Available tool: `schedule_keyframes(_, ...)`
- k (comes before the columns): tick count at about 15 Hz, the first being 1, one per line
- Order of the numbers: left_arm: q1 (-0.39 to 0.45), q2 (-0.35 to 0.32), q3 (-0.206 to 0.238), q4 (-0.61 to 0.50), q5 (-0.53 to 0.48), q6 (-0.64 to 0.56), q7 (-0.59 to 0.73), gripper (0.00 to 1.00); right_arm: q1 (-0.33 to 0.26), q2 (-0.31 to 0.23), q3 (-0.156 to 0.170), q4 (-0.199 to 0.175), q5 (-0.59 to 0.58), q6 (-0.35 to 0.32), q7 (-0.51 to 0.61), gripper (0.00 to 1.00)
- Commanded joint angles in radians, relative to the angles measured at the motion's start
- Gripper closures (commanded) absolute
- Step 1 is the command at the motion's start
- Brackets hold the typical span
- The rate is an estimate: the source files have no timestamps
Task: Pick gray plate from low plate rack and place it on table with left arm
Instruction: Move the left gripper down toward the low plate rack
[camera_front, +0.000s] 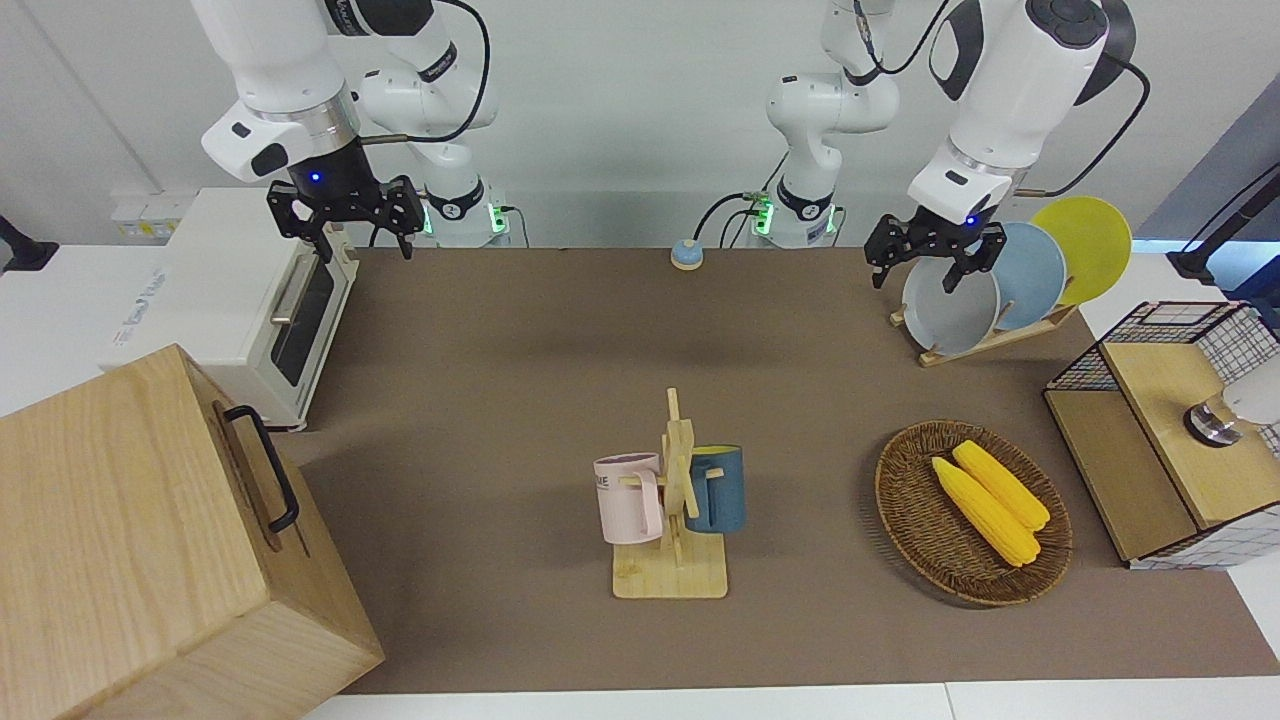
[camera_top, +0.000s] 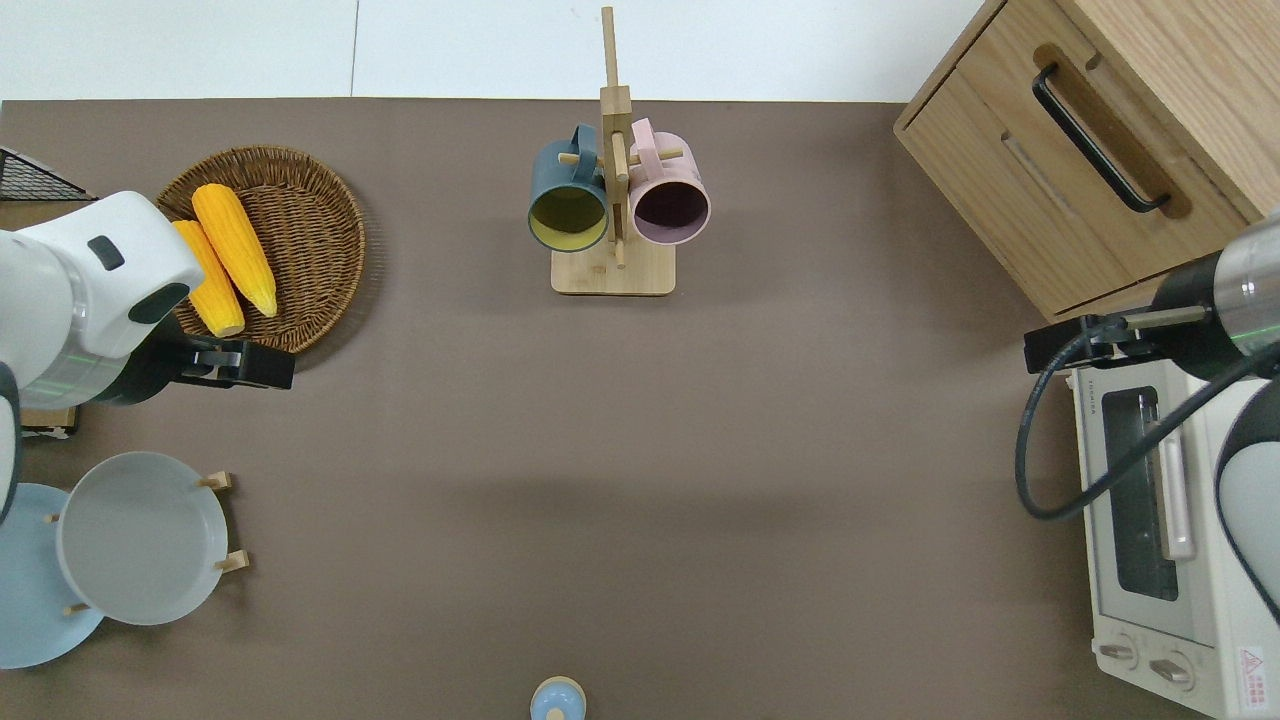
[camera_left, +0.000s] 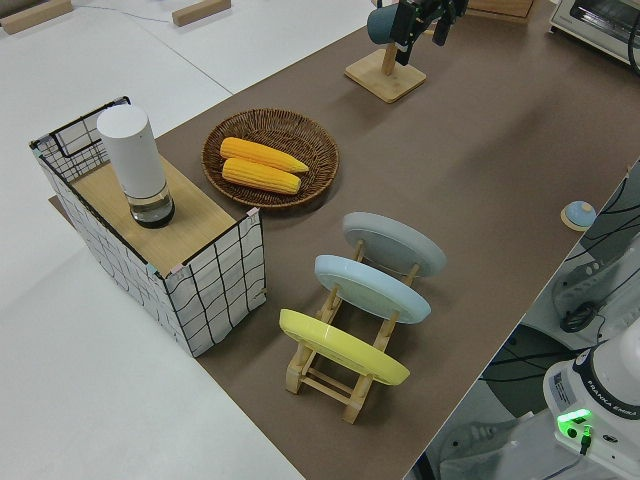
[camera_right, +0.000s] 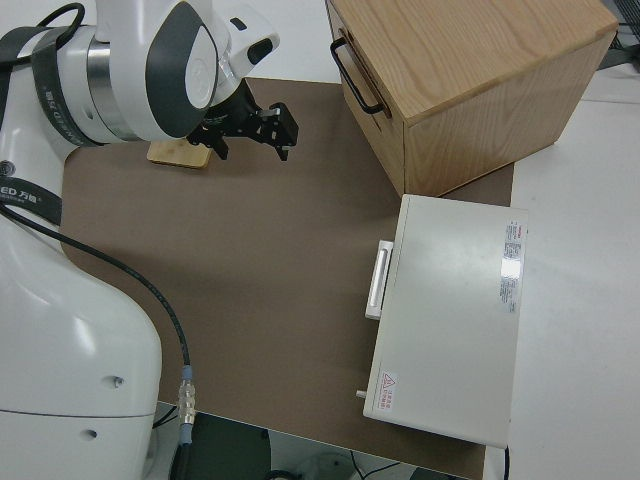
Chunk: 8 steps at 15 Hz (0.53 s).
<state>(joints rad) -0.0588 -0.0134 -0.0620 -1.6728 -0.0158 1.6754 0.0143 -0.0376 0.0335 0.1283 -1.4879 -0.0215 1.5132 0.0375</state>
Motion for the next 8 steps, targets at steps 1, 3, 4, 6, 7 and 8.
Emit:
schedule_keyframes(1, -0.009, -0.003, 0.016, 0.018, 0.008, -0.029, 0.003, 0.0, -0.022, 0.009, 0.02, 0.021, -0.003, -0.016, 0.013, 0.017)
schedule_keyframes(3, -0.006, -0.007, 0.017, 0.016, 0.005, -0.032, 0.003, 0.0, -0.022, 0.009, 0.02, 0.02, -0.003, -0.016, 0.013, 0.017)
schedule_keyframes(4, -0.006, -0.008, 0.019, 0.016, 0.005, -0.039, 0.01, 0.0, -0.022, 0.009, 0.02, 0.02, -0.003, -0.016, 0.013, 0.017)
schedule_keyframes(6, -0.006, -0.013, 0.019, 0.015, 0.005, -0.049, 0.019, 0.0, -0.022, 0.009, 0.02, 0.021, -0.003, -0.016, 0.013, 0.017)
schedule_keyframes(7, -0.007, -0.016, 0.017, 0.015, 0.005, -0.052, 0.018, 0.0, -0.022, 0.009, 0.02, 0.02, -0.003, -0.016, 0.013, 0.017)
schedule_keyframes(8, -0.007, -0.017, 0.017, 0.013, 0.005, -0.055, 0.018, 0.0, -0.021, 0.009, 0.02, 0.02, -0.003, -0.016, 0.013, 0.017)
